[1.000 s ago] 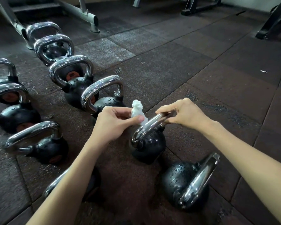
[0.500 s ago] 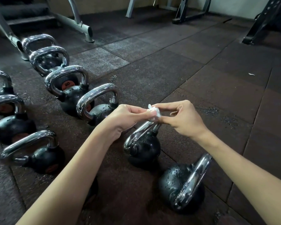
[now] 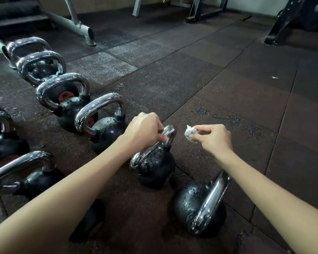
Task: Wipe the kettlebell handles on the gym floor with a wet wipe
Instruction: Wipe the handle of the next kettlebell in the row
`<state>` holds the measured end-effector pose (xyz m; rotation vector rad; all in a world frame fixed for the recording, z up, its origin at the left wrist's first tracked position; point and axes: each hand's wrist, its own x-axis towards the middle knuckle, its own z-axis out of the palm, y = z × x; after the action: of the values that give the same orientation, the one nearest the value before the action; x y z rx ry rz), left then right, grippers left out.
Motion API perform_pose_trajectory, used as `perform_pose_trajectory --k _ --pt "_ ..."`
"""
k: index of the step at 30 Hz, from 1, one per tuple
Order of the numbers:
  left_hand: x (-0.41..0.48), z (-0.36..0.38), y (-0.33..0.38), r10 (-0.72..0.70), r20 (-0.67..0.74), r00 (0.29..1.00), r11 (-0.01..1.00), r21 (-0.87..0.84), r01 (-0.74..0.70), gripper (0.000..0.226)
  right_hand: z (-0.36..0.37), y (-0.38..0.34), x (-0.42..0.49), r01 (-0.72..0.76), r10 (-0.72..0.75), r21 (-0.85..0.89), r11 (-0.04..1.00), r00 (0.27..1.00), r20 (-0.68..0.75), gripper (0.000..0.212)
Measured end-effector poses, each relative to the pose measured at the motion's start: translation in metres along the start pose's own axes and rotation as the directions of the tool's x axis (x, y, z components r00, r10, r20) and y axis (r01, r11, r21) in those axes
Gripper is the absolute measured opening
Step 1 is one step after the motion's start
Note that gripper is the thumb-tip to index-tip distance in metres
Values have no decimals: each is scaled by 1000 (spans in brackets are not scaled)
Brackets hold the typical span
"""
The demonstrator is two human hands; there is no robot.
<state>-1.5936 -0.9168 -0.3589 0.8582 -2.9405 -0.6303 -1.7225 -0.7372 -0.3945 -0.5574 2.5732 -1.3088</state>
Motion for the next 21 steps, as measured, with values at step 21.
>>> perform_pose_trajectory --k 21 --pt "24 -32 -59 -100 66 993 972 -208 112 35 105 -21 22 -127 133 -131 983 990 46 9"
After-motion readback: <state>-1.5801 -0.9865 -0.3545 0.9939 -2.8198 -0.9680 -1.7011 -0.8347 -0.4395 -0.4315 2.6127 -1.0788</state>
